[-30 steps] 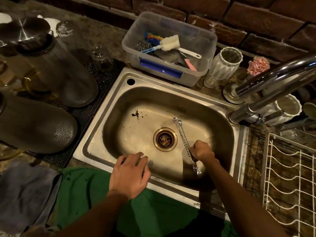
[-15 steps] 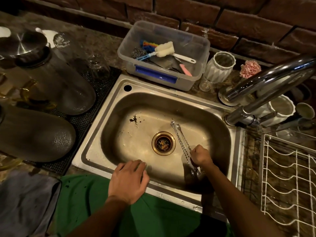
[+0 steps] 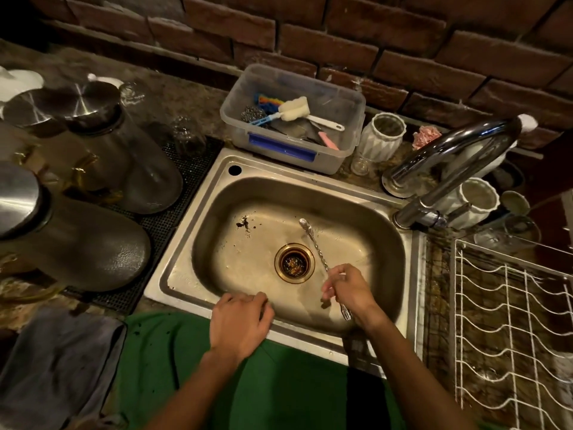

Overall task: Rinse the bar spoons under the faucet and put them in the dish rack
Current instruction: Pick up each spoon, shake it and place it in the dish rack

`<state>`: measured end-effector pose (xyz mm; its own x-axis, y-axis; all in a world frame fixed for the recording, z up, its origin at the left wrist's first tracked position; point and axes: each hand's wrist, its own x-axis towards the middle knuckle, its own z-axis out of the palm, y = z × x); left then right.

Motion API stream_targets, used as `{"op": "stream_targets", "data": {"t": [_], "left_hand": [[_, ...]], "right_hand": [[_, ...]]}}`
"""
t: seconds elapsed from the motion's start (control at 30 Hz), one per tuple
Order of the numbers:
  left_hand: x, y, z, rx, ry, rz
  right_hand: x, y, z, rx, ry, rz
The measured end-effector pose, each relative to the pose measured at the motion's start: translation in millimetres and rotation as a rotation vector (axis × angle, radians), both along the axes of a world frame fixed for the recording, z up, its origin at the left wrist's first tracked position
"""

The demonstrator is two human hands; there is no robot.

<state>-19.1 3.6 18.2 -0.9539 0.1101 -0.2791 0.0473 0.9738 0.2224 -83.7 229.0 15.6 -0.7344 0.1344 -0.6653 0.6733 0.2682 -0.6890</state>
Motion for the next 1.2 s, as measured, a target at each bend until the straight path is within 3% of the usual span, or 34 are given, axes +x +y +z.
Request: {"op": "stream_targets", "data": {"t": [0.1, 0.23, 0.3, 0.4, 0.6, 1.0, 1.2], "left_hand": [[-20, 12, 6, 0.195, -0.146, 0.199], [-58, 37, 30, 0.915, -0.428, 0.602], [-68, 42, 37, 1.164, -0.544, 0.68], [-72, 46, 44, 1.352, -0.672, 0.744], [-80, 48, 47, 1.364, -0.666, 0.973], [-77, 35, 74, 1.453, -0.656, 1.004], [-82, 21, 89, 1.483, -0.568, 1.018]], "right_hand": [[5, -17, 15, -0.079, -0.006, -0.021], [9, -39, 29, -0.139, 0.007, -0.045], [10, -47, 34, -0.159, 0.015, -0.05], [13, -56, 42, -0.179, 0.029, -0.037], [14, -64, 54, -0.144, 0.059, -0.013], [32, -52, 89, -0.095, 0.052, 0.114], [42, -33, 113, -0.181, 0.088, 0.096]]}}
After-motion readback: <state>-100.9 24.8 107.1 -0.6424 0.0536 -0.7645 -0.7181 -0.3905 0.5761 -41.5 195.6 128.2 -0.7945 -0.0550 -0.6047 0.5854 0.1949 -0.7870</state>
